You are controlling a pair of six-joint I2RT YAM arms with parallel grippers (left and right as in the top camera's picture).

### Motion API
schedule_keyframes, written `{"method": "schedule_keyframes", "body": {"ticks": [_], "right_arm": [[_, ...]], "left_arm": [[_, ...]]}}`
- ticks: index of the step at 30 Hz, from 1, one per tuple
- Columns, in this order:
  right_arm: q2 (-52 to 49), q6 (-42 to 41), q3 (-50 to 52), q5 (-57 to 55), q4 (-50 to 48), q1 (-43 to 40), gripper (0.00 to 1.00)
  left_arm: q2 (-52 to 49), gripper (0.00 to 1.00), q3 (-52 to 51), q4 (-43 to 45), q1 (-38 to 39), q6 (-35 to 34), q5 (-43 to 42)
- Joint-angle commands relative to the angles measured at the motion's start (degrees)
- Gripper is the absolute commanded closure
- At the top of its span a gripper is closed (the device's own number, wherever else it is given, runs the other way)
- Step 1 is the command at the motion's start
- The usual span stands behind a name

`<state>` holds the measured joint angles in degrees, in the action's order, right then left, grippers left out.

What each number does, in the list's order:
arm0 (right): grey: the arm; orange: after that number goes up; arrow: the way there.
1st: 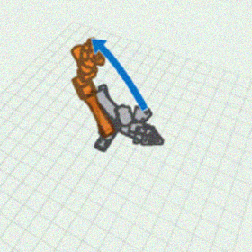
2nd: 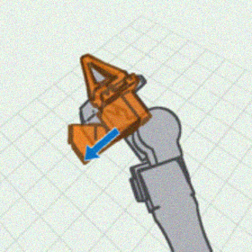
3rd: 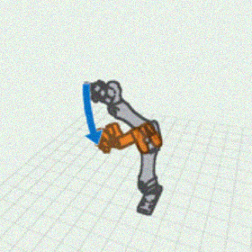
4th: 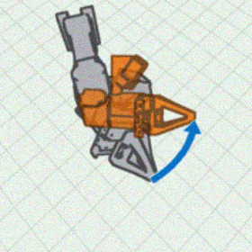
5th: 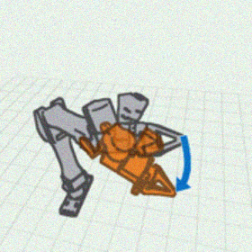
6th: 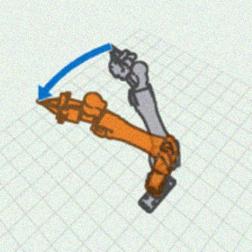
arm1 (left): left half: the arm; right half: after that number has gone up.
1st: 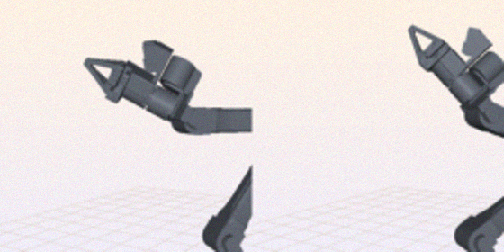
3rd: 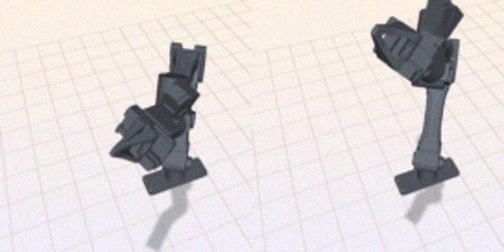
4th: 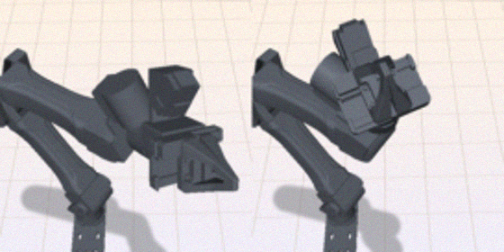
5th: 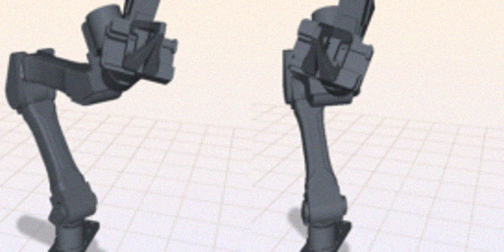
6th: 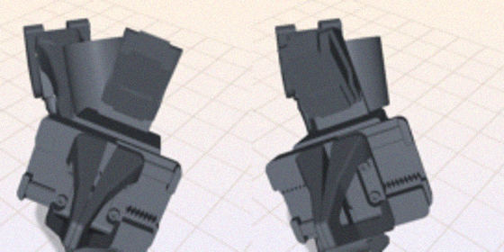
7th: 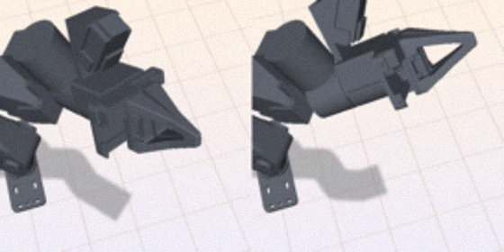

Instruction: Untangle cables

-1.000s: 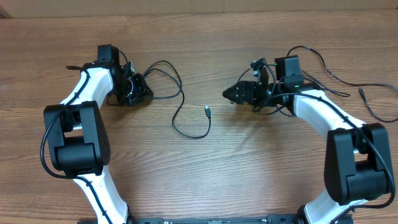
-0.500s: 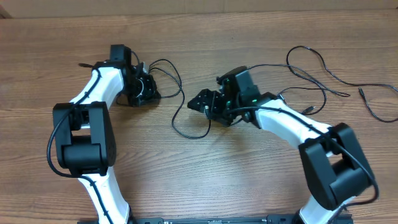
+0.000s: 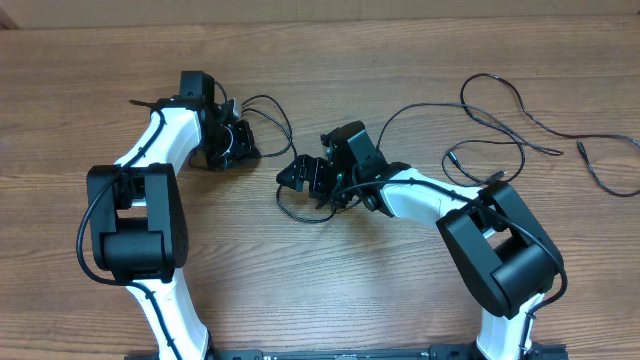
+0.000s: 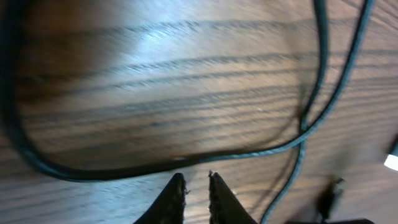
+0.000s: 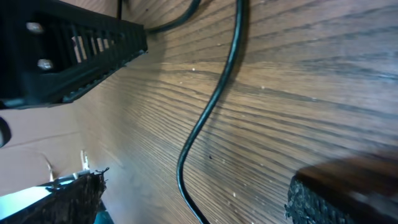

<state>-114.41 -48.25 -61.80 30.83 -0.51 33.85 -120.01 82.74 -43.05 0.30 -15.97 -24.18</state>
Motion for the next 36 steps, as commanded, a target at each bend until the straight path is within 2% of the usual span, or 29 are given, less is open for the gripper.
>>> {"method": "schedule_keyframes", "body": {"ticks": [1, 15, 27, 30, 33, 36], "right_arm": [[-3.8, -1.6, 0.3, -0.8, -0.2, 0.2, 0.05], [-5.2, -2.7, 0.3, 1.4, -3.5, 0.2, 0.01], [-5.2, -2.7, 0.3, 0.3, -3.8, 0.2, 0.0], [-5.2, -2.5, 0.3, -0.1, -3.8, 0.2, 0.0], [-5.2, -2.6, 0.3, -0.3, -4.0, 0.2, 0.0], [-5.2, -2.8, 0.3, -0.3, -3.9, 0.2, 0.0]], "left_arm": [[-0.6, 0.89, -0.6, 1.2, 0.1, 1.4, 7.5], [-0.7, 0.9, -2.0, 7.7, 4.4, 1.8, 10.7], [-2.6, 0.85, -2.1, 3.8, 4.3, 0.8, 12.5], [-4.7, 0.88, -2.1, -0.9, 4.3, 3.1, 8.5], [-7.0, 0.91, -2.1, -7.7, 4.3, 7.8, -0.7], [-7.3, 0.9, -2.1, -11.9, 4.3, 8.5, -6.0]]}}
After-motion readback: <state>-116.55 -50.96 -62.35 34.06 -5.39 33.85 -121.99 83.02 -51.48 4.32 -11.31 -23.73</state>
